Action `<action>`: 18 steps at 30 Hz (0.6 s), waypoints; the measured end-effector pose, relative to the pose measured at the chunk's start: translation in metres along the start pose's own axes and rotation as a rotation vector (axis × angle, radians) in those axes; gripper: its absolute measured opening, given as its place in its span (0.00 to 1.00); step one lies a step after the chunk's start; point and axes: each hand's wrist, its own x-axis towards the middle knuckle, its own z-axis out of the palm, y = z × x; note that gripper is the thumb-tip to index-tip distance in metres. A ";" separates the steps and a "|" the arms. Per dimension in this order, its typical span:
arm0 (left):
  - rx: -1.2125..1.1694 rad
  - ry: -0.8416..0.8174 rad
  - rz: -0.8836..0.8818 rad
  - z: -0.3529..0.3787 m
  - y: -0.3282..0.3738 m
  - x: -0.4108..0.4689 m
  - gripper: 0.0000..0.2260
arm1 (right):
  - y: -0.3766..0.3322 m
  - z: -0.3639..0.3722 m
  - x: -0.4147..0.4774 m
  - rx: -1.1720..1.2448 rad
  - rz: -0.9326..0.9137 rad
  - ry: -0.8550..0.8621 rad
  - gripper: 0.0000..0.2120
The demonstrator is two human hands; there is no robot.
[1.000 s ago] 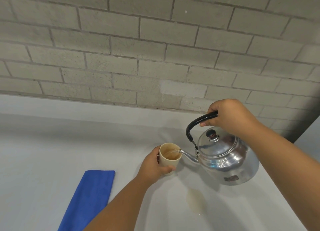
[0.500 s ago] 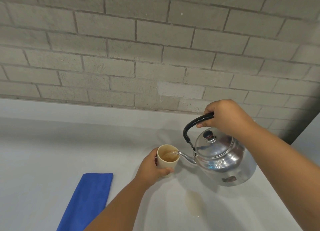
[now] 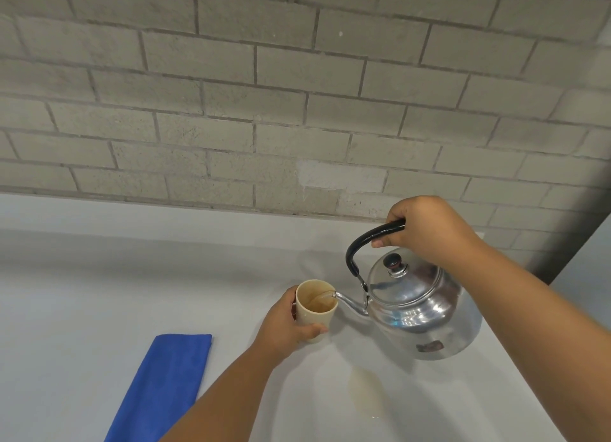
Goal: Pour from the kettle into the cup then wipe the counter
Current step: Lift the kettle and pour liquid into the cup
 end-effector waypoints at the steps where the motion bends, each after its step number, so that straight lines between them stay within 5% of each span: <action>1: 0.002 -0.003 -0.001 0.000 0.001 0.000 0.30 | 0.004 0.003 0.000 0.028 -0.004 0.029 0.17; 13: 0.041 0.010 -0.029 -0.001 0.005 0.000 0.31 | 0.054 0.030 -0.004 0.497 0.051 0.181 0.15; 18: 0.061 0.075 -0.005 -0.008 0.021 -0.003 0.58 | 0.070 0.033 -0.007 0.636 0.085 0.208 0.15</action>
